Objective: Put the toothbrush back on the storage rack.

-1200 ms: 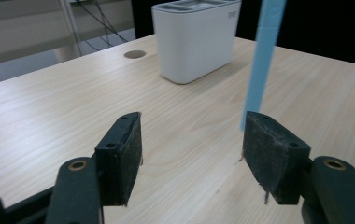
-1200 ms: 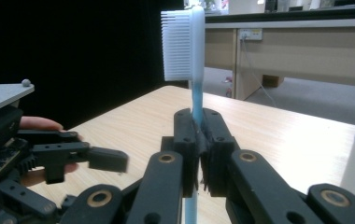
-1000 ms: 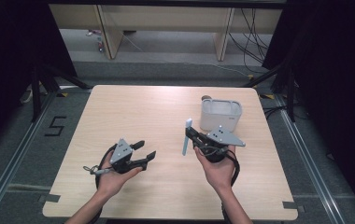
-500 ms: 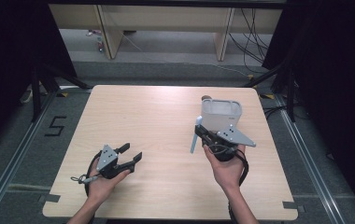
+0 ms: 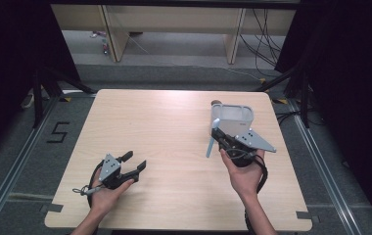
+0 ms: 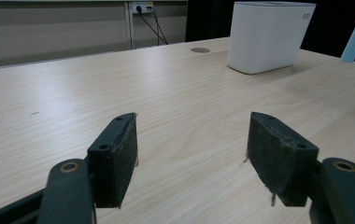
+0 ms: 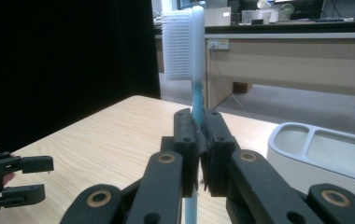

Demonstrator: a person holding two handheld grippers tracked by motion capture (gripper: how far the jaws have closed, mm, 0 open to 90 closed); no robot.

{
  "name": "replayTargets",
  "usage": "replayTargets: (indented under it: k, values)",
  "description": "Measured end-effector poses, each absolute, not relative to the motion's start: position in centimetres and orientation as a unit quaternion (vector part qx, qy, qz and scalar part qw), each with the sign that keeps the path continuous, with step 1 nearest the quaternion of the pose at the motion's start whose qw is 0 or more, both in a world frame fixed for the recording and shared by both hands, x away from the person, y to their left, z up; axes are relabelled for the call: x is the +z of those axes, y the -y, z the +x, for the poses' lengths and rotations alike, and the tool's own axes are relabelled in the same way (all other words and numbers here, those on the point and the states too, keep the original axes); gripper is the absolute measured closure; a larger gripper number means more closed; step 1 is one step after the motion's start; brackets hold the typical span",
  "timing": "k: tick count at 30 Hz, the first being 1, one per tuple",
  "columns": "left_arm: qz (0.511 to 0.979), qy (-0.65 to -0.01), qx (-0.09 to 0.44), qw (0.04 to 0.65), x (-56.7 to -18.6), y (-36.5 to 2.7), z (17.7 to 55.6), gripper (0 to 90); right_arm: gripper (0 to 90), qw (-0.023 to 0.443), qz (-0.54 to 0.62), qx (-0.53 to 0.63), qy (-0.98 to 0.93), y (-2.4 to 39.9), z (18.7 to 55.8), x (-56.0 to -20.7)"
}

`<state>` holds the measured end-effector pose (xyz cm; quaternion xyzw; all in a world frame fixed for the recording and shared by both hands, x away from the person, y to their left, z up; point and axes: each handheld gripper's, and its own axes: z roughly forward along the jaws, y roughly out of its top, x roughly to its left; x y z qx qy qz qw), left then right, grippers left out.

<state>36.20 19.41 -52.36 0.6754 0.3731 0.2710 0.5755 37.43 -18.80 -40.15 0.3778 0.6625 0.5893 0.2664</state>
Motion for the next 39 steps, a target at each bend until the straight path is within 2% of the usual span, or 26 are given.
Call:
replayTargets:
  k: [16,31,39]
  values:
    - [0.675,-0.376,0.3,0.559,-52.3,-19.1,35.8,32.9,86.0,0.27,0.401,0.595,-0.642,20.4,37.4,-39.8]
    - [0.661,-0.371,0.297,0.581,-52.4,-19.3,35.7,33.3,86.0,0.293,0.408,0.585,-0.637,22.2,38.1,-39.3]
    - [0.669,-0.375,0.302,0.566,-52.3,-19.1,35.6,33.8,86.0,0.31,0.404,0.578,-0.637,23.0,38.1,-38.9]
